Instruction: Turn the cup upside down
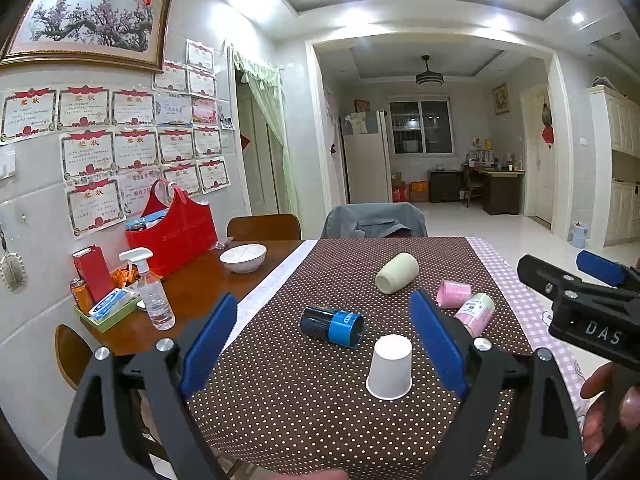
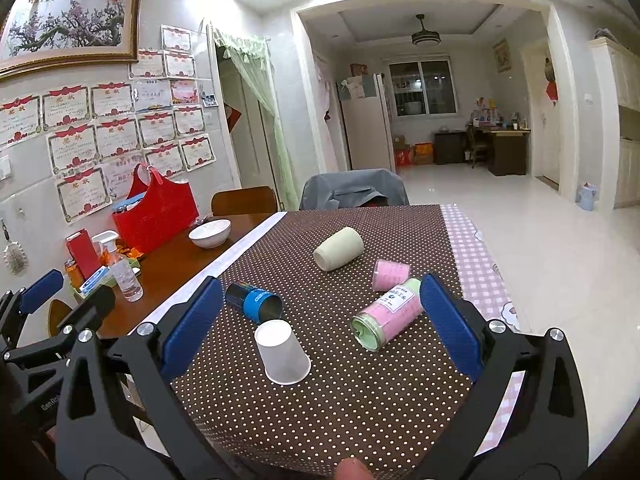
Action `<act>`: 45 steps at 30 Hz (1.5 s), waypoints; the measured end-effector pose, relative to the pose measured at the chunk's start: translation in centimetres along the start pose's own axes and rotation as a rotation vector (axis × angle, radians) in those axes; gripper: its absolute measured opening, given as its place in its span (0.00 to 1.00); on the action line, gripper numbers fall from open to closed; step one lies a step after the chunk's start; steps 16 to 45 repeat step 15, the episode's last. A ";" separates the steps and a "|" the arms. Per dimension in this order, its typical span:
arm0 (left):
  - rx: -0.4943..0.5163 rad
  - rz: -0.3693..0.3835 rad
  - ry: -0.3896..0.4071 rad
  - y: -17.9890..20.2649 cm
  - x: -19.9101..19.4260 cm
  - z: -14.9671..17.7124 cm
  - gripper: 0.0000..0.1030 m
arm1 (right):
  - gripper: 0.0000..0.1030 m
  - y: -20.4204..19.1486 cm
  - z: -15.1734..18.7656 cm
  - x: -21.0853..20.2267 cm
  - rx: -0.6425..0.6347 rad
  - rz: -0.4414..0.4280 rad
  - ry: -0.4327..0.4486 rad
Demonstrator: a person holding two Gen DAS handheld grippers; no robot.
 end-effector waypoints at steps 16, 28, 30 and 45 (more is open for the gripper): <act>-0.013 -0.025 -0.007 -0.7 0.4 0.0 0.84 | 0.94 0.0 0.3 0.4 0.006 -0.002 -0.006; -0.013 -0.025 -0.007 -0.7 0.4 0.0 0.84 | 0.94 0.0 0.3 0.4 0.006 -0.002 -0.006; -0.013 -0.025 -0.007 -0.7 0.4 0.0 0.84 | 0.94 0.0 0.3 0.4 0.006 -0.002 -0.006; -0.013 -0.025 -0.007 -0.7 0.4 0.0 0.84 | 0.94 0.0 0.3 0.4 0.006 -0.002 -0.006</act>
Point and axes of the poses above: each gripper's, at about its wrist camera, not at the fingertips, and x roughly the way its jaws point, y to its right, z to its underside, the point moved 9 cm from there along x, roughly the way its jaws point, and after that the axes turned 8 degrees about y, right-handed, at the moved point
